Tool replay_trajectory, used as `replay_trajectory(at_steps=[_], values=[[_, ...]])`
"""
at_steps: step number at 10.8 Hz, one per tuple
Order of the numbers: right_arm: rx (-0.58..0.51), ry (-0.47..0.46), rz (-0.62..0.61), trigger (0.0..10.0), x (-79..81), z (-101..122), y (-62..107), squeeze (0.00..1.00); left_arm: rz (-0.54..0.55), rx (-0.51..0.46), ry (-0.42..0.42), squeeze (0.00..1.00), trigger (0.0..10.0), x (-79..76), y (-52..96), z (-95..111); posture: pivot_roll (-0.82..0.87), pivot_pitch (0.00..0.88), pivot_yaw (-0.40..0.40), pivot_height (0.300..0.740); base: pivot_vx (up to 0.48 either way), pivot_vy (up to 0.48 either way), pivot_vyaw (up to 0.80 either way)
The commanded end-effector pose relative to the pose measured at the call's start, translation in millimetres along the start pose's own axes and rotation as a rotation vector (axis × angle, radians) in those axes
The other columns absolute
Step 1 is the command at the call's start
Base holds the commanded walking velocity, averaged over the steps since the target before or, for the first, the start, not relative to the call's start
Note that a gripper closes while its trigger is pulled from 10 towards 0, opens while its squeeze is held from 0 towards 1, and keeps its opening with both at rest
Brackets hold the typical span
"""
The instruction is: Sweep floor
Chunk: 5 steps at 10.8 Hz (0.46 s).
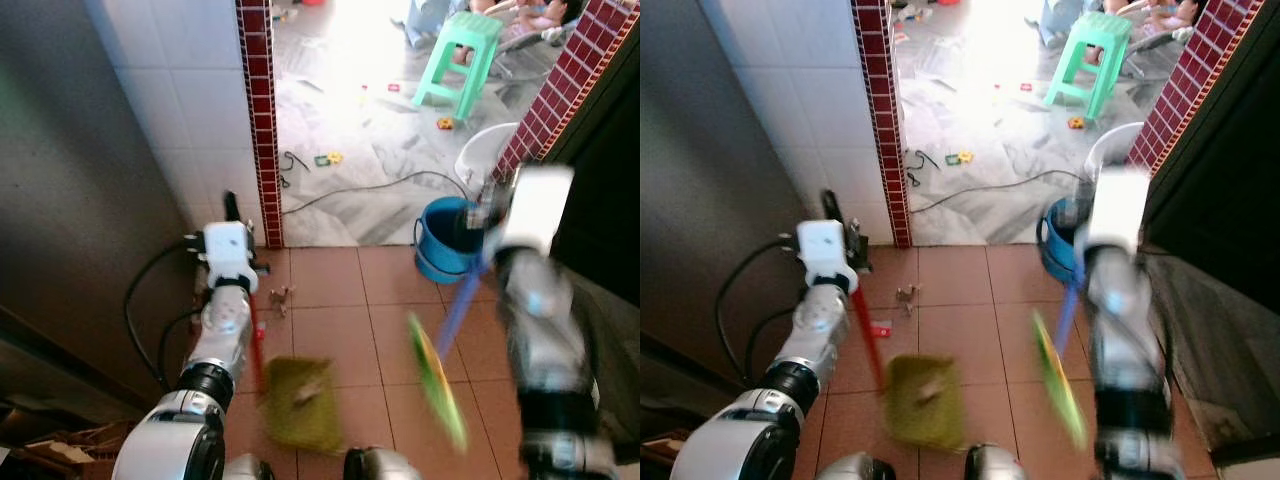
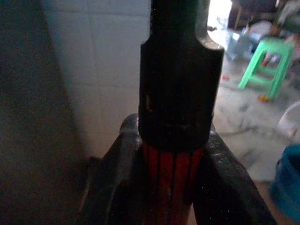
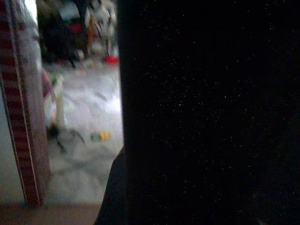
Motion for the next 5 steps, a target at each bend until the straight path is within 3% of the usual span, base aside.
replay_trajectory(at_steps=[1,2,5], values=[[-0.059,-0.026,0.006,10.0,8.6,12.0,0.1,0.00,-0.052,-0.132,0.036,0.00,10.0,-13.0,-10.6,37.7,-0.11,0.034,0.017,0.740,0.000,0.000,0.00],[-0.072,-0.054,0.010,10.0,16.9,15.3,0.0,0.00,-0.076,-0.175,0.028,0.00,10.0,-15.8,-12.4,53.4,-0.09,0.050,0.020,0.740,0.000,0.000,0.00],[-0.153,-0.054,-0.019,10.0,23.8,41.9,-13.2,0.00,-0.084,-0.187,0.027,0.00,10.0,-6.7,-1.6,66.1,-0.05,0.057,0.023,0.740,0.000,0.000,0.00]])
Point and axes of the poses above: a point about 5 cm out from each wrist's last joint towards the gripper, its own y axis pointing back from the gripper into the wrist, its own z axis along the axis of the wrist's last joint, x = y × z, the point moved 3 cm from there along -y, pointing out of the wrist towards the gripper, and after that the axes turned 15 degrees about y, right-handed, at the moved point
